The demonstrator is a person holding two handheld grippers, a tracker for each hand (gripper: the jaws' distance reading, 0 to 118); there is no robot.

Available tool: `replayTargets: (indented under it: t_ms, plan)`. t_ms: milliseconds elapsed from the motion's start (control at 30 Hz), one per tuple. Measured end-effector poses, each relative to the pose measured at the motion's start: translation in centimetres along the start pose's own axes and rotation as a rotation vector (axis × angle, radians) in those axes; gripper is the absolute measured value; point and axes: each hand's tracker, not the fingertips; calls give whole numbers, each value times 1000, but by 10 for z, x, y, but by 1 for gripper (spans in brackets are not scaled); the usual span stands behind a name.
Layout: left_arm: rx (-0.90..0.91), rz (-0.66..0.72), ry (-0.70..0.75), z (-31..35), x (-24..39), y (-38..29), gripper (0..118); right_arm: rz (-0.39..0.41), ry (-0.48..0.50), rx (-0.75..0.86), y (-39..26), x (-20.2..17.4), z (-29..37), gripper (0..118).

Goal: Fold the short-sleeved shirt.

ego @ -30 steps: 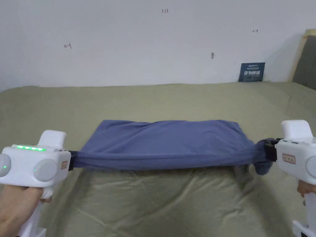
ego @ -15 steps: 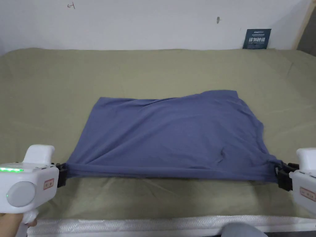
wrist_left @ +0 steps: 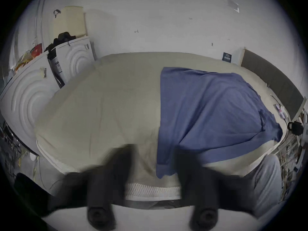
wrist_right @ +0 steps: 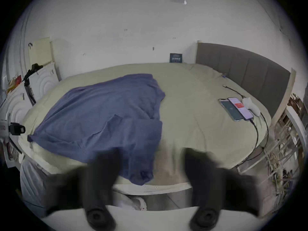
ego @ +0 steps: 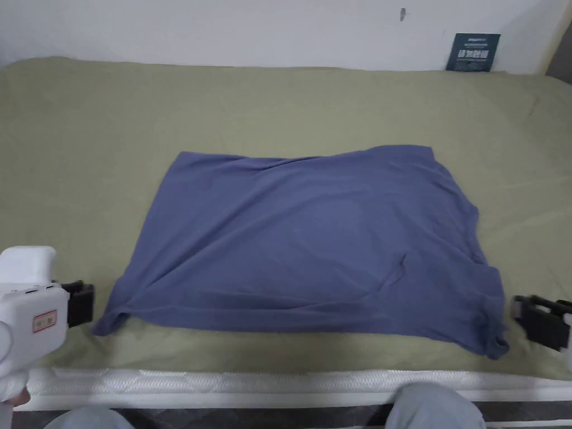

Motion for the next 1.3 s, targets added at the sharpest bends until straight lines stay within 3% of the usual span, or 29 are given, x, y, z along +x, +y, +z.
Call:
replayTargets:
  t_ms: [33, 67, 133, 167, 267, 300, 333, 367, 400, 467, 600, 633, 700, 767, 800, 833, 867, 900, 933, 967, 1033, 1067, 1100, 1133, 1167, 1300]
  plan:
    - [1, 24, -3, -3, -3, -4, 0, -4, -34, 8, -1, 0, 0, 0]
    - [-24, 38, -33, -6, -5, -5, 0, 0, -65, 36, 1, 0, 5, 0]
    - [-42, 61, -58, -9, -8, -7, 0, -32, 19, -59, -4, 4, -2, 0]
    - [-51, 63, -61, -11, -8, -9, 0, -31, 1, -34, -7, 3, -2, 0]
    - [-68, 49, -72, -16, -5, -7, 0, 26, -17, -50, -17, -1, -7, 0]
    - [-76, 51, -82, -20, -5, -7, 6, 24, -18, -55, -19, -1, -9, 0]
    - [-78, 55, -83, -23, -4, -7, 35, 17, -15, -63, -19, 0, -10, 0]
    - [-79, 55, -76, -24, -3, -4, 98, 3, -4, -70, -19, 1, -12, 0]
    - [-85, 51, -76, -29, -2, -2, 118, 5, -2, -68, -23, 0, -13, 0]
    - [-77, 45, -77, -36, 4, -4, 106, 14, -4, -74, -24, 0, -14, 0]
    - [-138, 32, -69, -31, 19, 12, 104, 25, 18, -87, -26, 3, -18, 0]
    - [-148, 27, -71, -37, 13, 7, 99, 25, 19, -88, -25, 3, -18, 0]
    - [-155, 14, -74, -39, 14, 5, 60, 31, 27, -95, -28, 7, -23, 0]
    - [-164, 17, -83, -43, 14, 2, 4, 34, 34, -99, -28, 7, -25, 0]
    - [-168, 23, -89, -44, 13, 1, 4, 34, 46, -104, -30, 7, -25, 3]
    - [-176, 14, -88, -45, 14, 1, 3, 35, 52, -110, -32, 6, -27, 20]
    - [-173, 2, -84, -44, 15, 1, 3, 35, 63, -120, -33, 6, -30, 76]
    - [-162, -11, -67, -40, 20, 0, 3, 40, 87, -160, -35, 5, -36, 113]
    - [-165, -13, -70, -38, 22, 1, 3, 67, 112, -185, -40, 1, -38, 116]
    - [-162, -15, -67, -37, 23, 0, 3, 60, 102, -159, -41, -1, -43, 108]
    - [-172, -7, -77, -37, 21, 2, 3, 68, 82, -176, -45, -2, -58, 105]
    - [-169, -5, -75, -38, 19, 3, 3, 66, 79, -171, -46, -5, -59, 91]
    - [-170, -4, -75, -38, 18, 4, 3, 62, 77, -175, -46, -6, -62, 61]
    - [-168, -4, -75, -37, 18, 5, 3, 61, 75, -178, -45, -6, -65, 18]
    - [-168, -1, -77, -40, 15, 6, 3, 59, 69, -181, -44, -6, -69, 4]
    - [-132, -14, -76, -37, 14, 27, 3, 107, 80, -108, -11, -10, -58, 4]
